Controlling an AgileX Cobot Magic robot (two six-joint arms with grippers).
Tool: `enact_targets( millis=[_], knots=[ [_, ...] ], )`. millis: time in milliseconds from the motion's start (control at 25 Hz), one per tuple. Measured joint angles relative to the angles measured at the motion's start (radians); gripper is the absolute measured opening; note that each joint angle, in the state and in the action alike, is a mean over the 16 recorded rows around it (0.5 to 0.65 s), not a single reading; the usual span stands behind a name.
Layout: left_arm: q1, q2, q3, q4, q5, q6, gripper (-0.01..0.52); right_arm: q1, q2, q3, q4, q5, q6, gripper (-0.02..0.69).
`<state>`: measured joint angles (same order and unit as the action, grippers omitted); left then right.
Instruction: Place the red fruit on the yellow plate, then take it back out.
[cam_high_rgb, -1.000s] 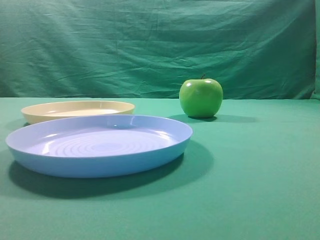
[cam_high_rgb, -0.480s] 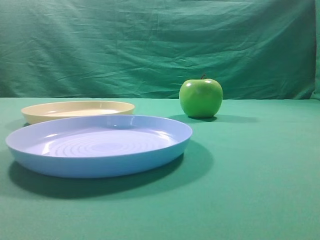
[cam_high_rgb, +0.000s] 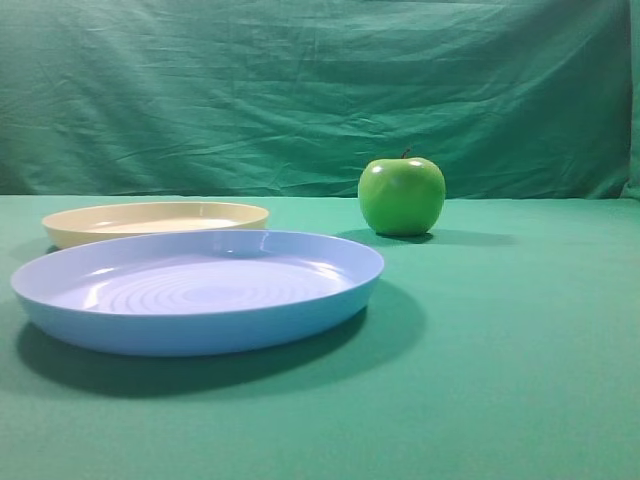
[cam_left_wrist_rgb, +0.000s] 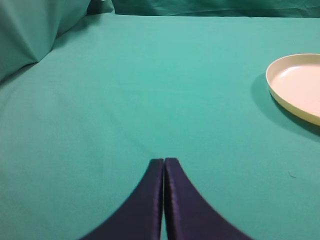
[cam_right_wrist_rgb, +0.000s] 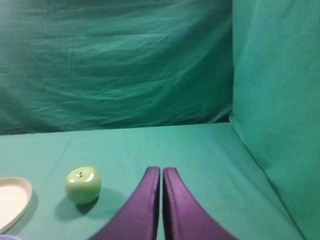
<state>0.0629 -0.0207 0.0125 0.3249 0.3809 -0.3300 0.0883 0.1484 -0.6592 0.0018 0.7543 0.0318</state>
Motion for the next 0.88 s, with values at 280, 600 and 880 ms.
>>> enact_targets(
  millis=[280,600,880],
  knots=[
    [0.000,0.000,0.000,0.000,0.000,0.000,0.000,-0.079,-0.094,0.293,0.011,-0.252,0.001,0.000],
    [0.000,0.000,0.000,0.000,0.000,0.000,0.000,-0.086,-0.149,0.558,0.017,-0.364,0.001,0.000],
    [0.000,0.000,0.000,0.000,0.000,0.000,0.000,-0.072,-0.160,0.662,0.015,-0.371,-0.026,0.000]
  ],
)
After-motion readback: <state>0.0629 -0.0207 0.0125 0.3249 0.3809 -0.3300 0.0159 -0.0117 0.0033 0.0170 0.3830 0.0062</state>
